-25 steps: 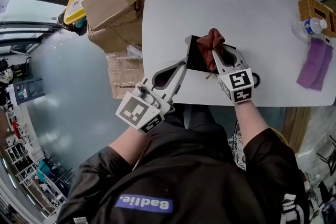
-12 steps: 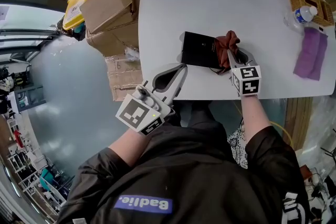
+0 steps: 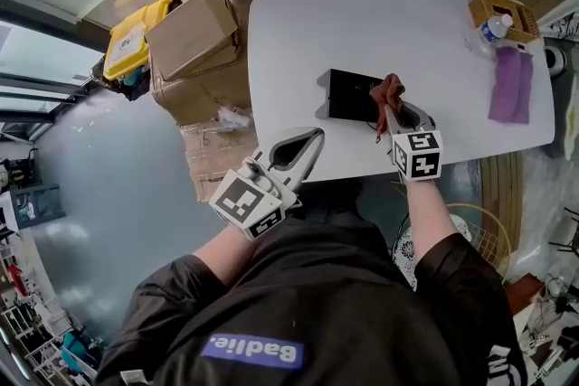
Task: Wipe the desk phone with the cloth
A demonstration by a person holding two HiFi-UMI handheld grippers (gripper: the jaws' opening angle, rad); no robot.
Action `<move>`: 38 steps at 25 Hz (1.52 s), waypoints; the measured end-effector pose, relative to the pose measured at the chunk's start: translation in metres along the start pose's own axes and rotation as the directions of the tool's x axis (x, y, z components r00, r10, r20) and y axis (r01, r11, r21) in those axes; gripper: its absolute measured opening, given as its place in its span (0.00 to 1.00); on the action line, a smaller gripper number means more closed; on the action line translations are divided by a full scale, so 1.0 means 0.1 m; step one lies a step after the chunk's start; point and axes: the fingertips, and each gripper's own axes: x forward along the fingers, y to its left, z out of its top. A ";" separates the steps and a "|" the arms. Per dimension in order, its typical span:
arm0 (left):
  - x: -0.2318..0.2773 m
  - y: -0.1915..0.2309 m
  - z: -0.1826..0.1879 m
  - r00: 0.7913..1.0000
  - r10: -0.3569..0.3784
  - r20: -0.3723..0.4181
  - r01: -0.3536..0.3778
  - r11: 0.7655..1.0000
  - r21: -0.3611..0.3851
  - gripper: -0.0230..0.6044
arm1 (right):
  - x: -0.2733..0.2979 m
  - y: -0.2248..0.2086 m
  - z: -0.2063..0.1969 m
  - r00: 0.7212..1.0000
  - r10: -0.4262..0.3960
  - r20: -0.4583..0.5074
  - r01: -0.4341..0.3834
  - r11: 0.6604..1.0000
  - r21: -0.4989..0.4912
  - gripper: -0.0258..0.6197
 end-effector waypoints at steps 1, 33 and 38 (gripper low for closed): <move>-0.04 0.00 0.02 1.000 -0.011 0.004 0.011 1.000 0.003 0.05 | -0.03 0.13 0.04 1.000 0.012 0.002 -0.012 1.000 -0.006 0.15; 0.15 -0.16 0.18 0.980 0.200 -0.009 -0.200 0.979 0.034 0.05 | 0.26 0.21 -0.48 0.963 0.262 -0.069 -0.267 0.959 -0.094 0.15; 0.13 -0.12 0.13 0.980 0.200 -0.009 -0.200 0.980 0.020 0.05 | 0.25 -0.06 -0.59 0.975 0.202 -0.091 -0.208 0.976 -0.064 0.15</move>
